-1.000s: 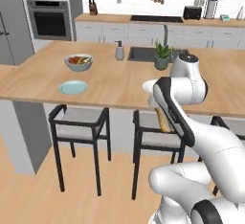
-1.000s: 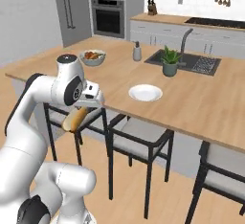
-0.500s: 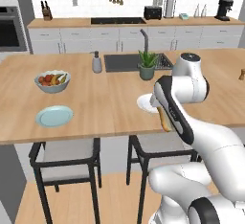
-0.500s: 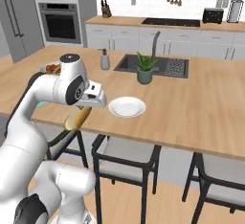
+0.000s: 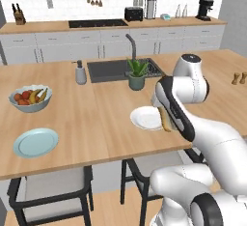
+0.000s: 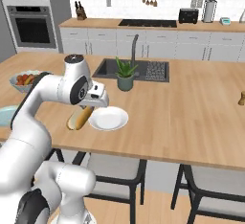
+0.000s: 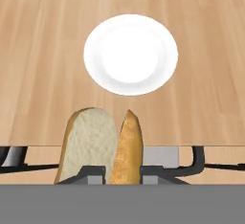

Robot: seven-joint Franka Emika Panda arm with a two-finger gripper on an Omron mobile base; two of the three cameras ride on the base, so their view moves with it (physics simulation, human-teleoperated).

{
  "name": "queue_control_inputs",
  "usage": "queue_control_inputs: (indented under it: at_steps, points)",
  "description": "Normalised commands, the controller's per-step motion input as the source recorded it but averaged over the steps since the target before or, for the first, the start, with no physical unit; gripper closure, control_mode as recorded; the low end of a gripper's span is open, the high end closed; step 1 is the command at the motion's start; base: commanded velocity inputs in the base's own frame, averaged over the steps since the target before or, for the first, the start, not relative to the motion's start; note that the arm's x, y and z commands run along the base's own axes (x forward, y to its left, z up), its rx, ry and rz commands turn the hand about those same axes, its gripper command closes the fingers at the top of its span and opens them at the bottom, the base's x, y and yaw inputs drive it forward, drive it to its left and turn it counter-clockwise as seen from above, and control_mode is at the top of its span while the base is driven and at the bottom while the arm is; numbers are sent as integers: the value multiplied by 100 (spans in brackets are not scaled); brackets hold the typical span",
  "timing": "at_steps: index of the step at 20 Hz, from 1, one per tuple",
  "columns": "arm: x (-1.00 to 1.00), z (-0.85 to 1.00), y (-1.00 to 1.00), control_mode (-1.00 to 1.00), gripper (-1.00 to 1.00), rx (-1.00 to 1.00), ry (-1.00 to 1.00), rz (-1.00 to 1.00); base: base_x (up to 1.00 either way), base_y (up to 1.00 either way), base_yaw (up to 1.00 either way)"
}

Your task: Place one bun and one sausage from the bowl on each plate.

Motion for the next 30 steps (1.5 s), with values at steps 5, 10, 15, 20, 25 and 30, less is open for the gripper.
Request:
queue_control_inputs:
  at_steps: [5, 10, 15, 20, 25, 30]
  points:
    - [100, -44, 8, -100, 100, 0, 1, 5, 0, 0, 0]
    - [100, -63, 16, -100, 100, 0, 4, 1, 0, 0, 0]
    - [100, -44, 16, -100, 100, 0, 5, 0, 0, 0, 0]
    - [73, -22, 0, -100, 100, 0, 8, -1, 0, 0, 0]
    - [28, -40, 0, -100, 100, 0, 2, 0, 0, 0, 0]
    - [9, -42, 0, -100, 100, 0, 0, 0, 0, 0, 0]
